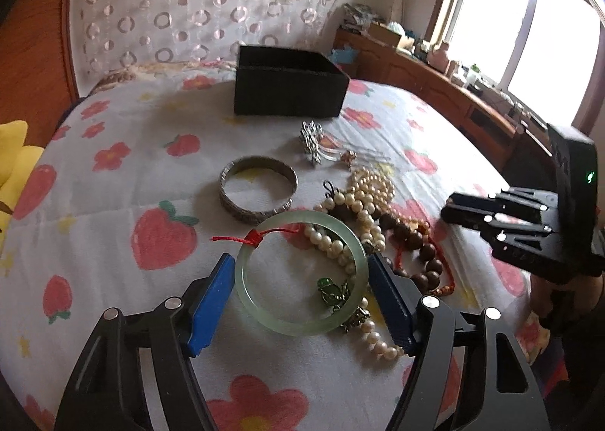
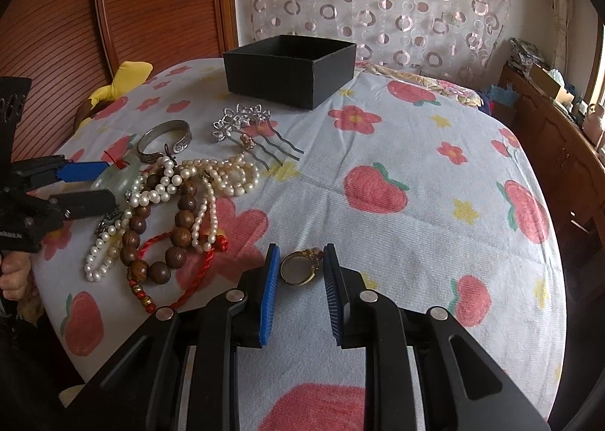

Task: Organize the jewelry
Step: 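Grasp the pale green jade bangle with the left tool while the right tool grasps the gold ring, then lower the jade bangle into the black box with the left tool while the right tool carries the ring over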

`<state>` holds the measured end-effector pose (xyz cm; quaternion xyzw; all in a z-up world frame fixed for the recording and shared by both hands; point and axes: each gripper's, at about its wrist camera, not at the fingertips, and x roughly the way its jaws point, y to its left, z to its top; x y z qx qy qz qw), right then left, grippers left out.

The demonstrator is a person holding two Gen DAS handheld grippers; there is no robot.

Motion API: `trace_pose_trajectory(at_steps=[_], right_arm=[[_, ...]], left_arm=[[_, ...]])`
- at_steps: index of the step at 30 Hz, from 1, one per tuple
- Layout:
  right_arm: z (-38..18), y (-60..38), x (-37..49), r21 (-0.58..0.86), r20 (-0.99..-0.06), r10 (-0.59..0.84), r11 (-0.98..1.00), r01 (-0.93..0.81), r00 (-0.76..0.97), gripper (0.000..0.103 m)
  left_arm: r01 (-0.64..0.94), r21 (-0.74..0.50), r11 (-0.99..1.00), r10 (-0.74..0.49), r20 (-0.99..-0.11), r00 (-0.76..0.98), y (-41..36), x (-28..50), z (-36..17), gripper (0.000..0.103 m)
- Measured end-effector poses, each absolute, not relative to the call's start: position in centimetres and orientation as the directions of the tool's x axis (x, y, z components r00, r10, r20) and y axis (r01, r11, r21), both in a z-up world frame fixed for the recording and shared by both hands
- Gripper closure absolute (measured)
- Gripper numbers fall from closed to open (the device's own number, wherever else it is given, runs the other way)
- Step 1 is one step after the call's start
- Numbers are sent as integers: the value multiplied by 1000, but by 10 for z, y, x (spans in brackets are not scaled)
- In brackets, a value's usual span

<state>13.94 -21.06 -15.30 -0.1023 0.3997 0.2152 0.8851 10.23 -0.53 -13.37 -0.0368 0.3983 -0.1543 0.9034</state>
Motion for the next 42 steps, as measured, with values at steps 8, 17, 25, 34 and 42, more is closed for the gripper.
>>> trace_pose_trajectory(at_steps=[8,17,25,34,42], right_arm=[[-144,-210,140,-4,-732,315,885,-466,604,77],[-114,-207,155,-13,-680,340,880,-474,650,77],[-82,-210,180,4,-626,374,879,-477,684,77],[-73,-209,208,2,-625,371,881,-473,687,77],[-73,-201,235,12,-629,392,868,-496,671,77]], left_arm=[[226,-190,956,-294,-665,686,6,106,-111,34],[248,-130,960,-274,-626,730,-8,157,-75,34],[252,-78,965,-247,-603,759,-24,216,-53,34],[243,-49,969,-217,-647,731,-43,276,-62,34],[220,-55,974,-200,-663,722,-42,303,-68,34]])
